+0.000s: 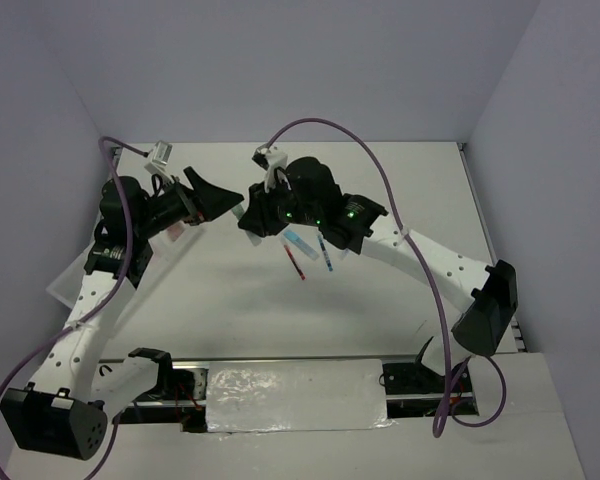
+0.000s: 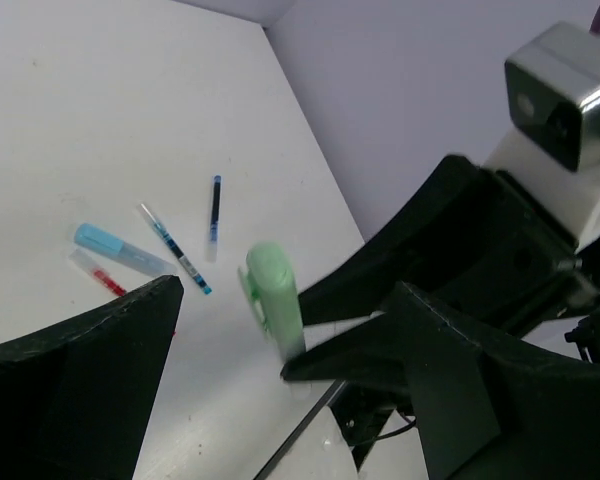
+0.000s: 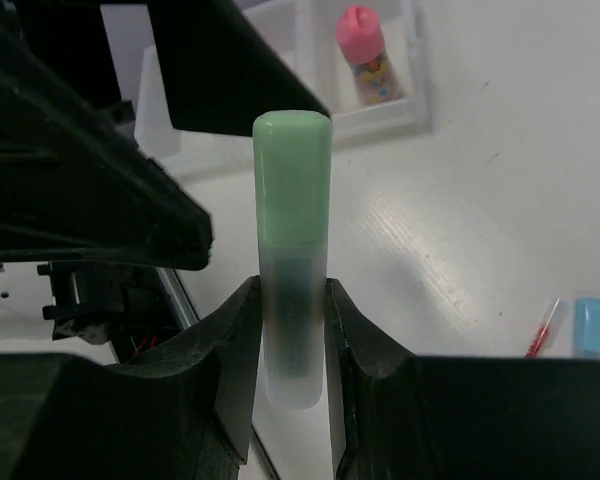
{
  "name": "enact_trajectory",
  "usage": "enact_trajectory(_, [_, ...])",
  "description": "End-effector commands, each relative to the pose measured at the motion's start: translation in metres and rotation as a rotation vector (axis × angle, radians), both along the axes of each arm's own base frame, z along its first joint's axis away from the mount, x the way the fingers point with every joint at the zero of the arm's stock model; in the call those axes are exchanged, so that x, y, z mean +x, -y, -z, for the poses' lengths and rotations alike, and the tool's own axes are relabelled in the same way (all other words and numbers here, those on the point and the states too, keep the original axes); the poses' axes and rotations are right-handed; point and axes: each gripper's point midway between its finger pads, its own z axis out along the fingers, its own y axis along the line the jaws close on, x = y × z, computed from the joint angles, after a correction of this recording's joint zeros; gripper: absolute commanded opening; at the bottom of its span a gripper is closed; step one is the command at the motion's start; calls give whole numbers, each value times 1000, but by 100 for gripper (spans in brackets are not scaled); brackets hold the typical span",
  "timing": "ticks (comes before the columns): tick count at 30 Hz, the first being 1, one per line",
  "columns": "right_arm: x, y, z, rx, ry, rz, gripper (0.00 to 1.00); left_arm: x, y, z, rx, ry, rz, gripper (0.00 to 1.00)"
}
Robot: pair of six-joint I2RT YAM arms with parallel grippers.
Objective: Sort the stationery into containers
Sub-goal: Place the pen in the storage box.
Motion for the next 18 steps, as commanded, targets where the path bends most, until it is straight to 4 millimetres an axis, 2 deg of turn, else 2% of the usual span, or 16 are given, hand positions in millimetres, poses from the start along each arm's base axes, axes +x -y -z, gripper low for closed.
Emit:
enact_trajectory(1, [-1, -2, -28, 23, 24, 60, 19, -7, 6, -33, -46, 100, 35, 99])
enact_trajectory(4, [-7, -8, -31, 35, 14, 45, 19, -10, 4, -34, -44, 111, 22, 98])
enact_trajectory(5, [-11, -9, -34, 41, 18, 34, 19, -10, 3, -31, -34, 97, 19, 94])
enact_trajectory(9, [-31, -16, -49, 84, 46, 2, 20, -7, 0, -21, -2, 68, 1, 66])
enact_trajectory(11, [-34, -16, -55, 96, 59, 7, 21, -7, 2, -15, -7, 53, 8, 66])
enact_trajectory(13, [-29, -16, -61, 99, 67, 28, 21, -9, 6, -18, -27, 69, 35, 57])
enact_trajectory(14, [-27, -19, -55, 82, 59, 31, 21, -10, 7, -20, -28, 73, 42, 42])
enact_trajectory(15, [-26, -21, -62, 91, 66, 29, 21, -10, 8, -19, -21, 72, 50, 28])
enact_trajectory(16, [-25, -23, -62, 91, 64, 25, 24, -10, 9, -24, -14, 83, 51, 14])
enact_trajectory(17, [-25, -26, -63, 91, 67, 16, 30, -6, 5, -15, 13, 50, 26, 0])
enact_trajectory(18, [-24, -26, -63, 88, 72, 19, 38, -1, 0, -12, 40, 36, -16, 0])
